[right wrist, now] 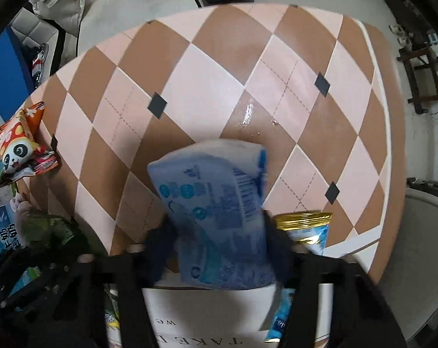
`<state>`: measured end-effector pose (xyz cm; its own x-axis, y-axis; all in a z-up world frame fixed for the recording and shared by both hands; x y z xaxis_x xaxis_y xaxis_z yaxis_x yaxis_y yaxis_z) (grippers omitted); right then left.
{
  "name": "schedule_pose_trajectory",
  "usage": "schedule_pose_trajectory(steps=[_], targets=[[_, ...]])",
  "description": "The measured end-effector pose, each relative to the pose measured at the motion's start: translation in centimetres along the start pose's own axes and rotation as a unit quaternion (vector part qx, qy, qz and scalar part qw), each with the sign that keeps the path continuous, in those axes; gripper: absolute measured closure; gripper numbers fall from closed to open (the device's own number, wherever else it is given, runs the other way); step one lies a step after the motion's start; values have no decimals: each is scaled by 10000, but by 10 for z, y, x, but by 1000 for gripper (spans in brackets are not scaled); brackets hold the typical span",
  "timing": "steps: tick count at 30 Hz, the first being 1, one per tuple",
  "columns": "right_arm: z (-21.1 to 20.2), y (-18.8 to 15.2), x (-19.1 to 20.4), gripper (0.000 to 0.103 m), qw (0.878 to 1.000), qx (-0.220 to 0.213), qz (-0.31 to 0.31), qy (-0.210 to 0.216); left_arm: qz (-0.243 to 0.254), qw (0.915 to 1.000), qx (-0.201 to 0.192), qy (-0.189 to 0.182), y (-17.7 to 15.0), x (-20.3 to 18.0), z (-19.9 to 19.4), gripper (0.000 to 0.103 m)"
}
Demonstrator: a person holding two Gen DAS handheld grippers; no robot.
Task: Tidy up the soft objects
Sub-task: 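Grasp the green snack bag with the left tool while the right tool grasps the blue tissue pack, then lower both packs into the box and open both tools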
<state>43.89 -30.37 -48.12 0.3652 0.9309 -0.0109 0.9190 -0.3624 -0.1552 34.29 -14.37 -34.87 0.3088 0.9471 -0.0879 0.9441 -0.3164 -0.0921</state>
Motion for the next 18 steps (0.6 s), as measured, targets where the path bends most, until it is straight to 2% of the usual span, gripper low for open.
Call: schedule_pose_trajectory(steps=[4, 7, 9, 13, 16, 18], targets=[[-16, -17, -4, 67, 9998, -89, 97, 141, 189, 9991, -380, -92, -10, 1, -46, 71], [-49, -36, -6, 67, 9987, -336, 131, 349, 317, 9965, -753, -177, -30, 5, -89, 71], [-79, -57, -5, 67, 9969, -515, 102, 583, 376, 9946, -931, -255, -31, 20, -120, 71], [-134, -106, 13, 67, 9916, -778, -68, 1032, 490, 9907, -1246, -254, -56, 62, -164, 71], [-163, -137, 53, 67, 9865, -849, -266, 1376, 428, 9903, -1305, -192, -77, 111, -185, 71], [-177, -170, 88, 67, 9815, -804, -434, 1681, 347, 9915, -1251, -57, -95, 148, -189, 71]])
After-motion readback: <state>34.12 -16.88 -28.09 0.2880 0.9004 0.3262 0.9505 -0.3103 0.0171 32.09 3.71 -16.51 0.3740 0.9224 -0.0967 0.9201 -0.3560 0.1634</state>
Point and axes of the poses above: each gripper's, at about its wrist camera, not at the fingertips, and z roughly the way its jaws point, x to its left, y to its top, the point moved 1 cm from there along z, roughly the way its jaws point, and after that the axes turned 13 degrees about z, right-handed, at the moved point
